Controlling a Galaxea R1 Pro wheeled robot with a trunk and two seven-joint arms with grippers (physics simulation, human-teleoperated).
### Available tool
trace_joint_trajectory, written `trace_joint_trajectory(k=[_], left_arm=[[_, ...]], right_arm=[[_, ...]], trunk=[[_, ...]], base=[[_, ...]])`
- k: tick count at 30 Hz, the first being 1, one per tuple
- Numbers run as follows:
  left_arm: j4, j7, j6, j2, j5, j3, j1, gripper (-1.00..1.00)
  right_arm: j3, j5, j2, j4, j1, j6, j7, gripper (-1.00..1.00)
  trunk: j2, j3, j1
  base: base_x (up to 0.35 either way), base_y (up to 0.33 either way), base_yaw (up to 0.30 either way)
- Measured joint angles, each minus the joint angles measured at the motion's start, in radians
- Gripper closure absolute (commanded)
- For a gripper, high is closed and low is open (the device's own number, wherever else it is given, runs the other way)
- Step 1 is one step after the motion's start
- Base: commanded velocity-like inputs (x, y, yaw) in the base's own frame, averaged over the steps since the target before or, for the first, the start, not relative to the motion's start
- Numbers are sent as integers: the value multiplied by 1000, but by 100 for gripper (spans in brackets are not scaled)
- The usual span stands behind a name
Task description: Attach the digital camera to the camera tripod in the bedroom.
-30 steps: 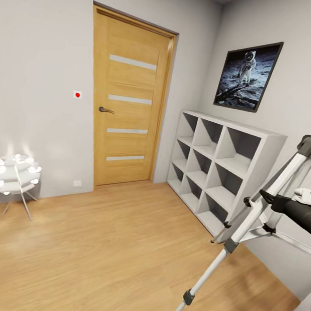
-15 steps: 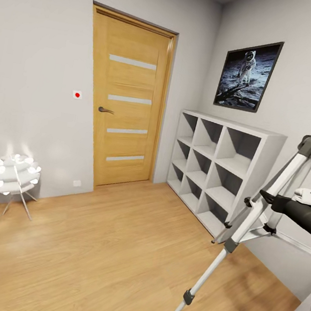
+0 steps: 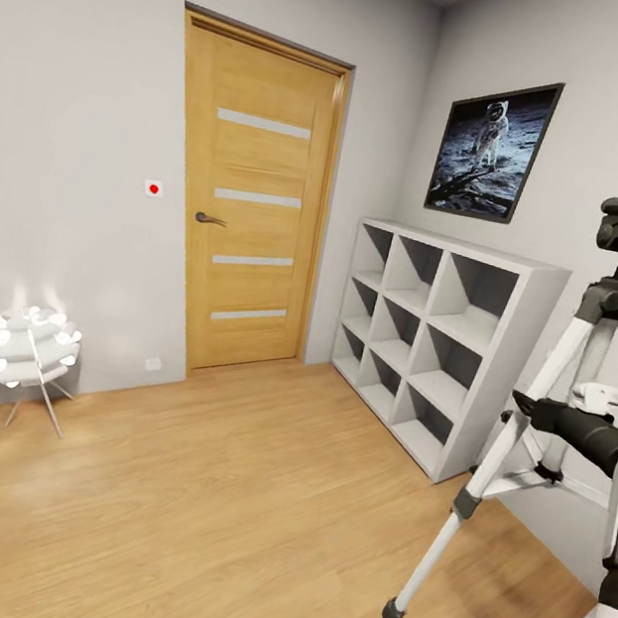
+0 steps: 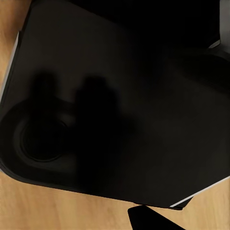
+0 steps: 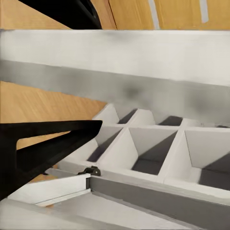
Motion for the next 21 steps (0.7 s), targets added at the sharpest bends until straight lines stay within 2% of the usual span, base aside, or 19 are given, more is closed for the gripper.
trace_joint_trajectory(k=[2, 4, 5, 7, 9, 11, 16, 19, 20, 21], left_arm=[[0, 0, 0, 0, 0, 0, 0, -100], [0, 0, 0, 0, 0, 0, 0, -100], [0, 0, 0, 0, 0, 0, 0, -100], [0, 0, 0, 0, 0, 0, 0, -100], [0, 0, 0, 0, 0, 0, 0, -100], [0, 0, 0, 0, 0, 0, 0, -100], [0, 0, 0, 0, 0, 0, 0, -100], [0, 0, 0, 0, 0, 0, 0, -100], [0, 0, 0, 0, 0, 0, 0, -100], [0, 0, 0, 0, 0, 0, 0, -100]], right_arm=[[0, 0, 14, 0, 3, -10, 1, 100], [0, 18, 30, 1, 7, -31, 2, 100], [0, 22, 44, 8, 17, -46, 3, 100], [0, 36, 49, 17, 24, -52, 5, 100], [0, 23, 51, 26, 27, -50, 8, 100], [0, 35, 53, 44, 29, -58, 9, 100], [0, 25, 61, 75, 30, -78, 13, 100], [0, 23, 68, 96, 33, -117, 19, 100], [-1, 39, 71, 116, 29, -161, 27, 100], [0, 17, 71, 113, 27, -180, 30, 100]], trunk=[[0, 0, 0], [0, 0, 0], [0, 0, 0], [0, 0, 0], [0, 0, 0], [0, 0, 0], [0, 0, 0], [0, 0, 0], [0, 0, 0], [0, 0, 0]], base=[[0, 0, 0], [0, 0, 0], [0, 0, 0], [0, 0, 0], [0, 0, 0], [0, 0, 0], [0, 0, 0], [0, 0, 0], [0, 0, 0], [0, 0, 0]])
